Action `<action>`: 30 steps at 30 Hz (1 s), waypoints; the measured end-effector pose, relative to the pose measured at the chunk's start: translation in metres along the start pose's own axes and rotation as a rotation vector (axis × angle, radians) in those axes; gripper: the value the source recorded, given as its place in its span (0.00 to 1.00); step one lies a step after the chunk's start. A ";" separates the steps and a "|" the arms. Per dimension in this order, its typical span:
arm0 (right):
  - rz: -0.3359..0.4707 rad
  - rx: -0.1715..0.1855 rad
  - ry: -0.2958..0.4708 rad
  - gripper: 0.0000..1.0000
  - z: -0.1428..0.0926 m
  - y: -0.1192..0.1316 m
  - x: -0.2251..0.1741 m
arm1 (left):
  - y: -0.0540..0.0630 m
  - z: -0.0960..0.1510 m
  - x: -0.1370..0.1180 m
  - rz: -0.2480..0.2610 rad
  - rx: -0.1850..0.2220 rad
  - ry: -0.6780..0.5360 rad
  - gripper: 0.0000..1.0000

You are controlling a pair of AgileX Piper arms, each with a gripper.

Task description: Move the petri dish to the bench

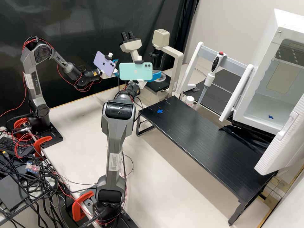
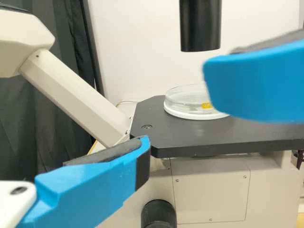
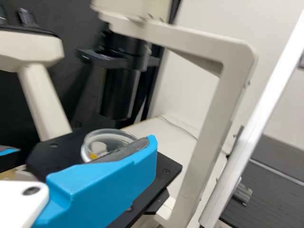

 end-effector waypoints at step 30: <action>-0.128 0.085 -0.074 1.00 0.004 -0.008 0.077 | 0.000 0.000 0.000 0.000 0.000 0.000 1.00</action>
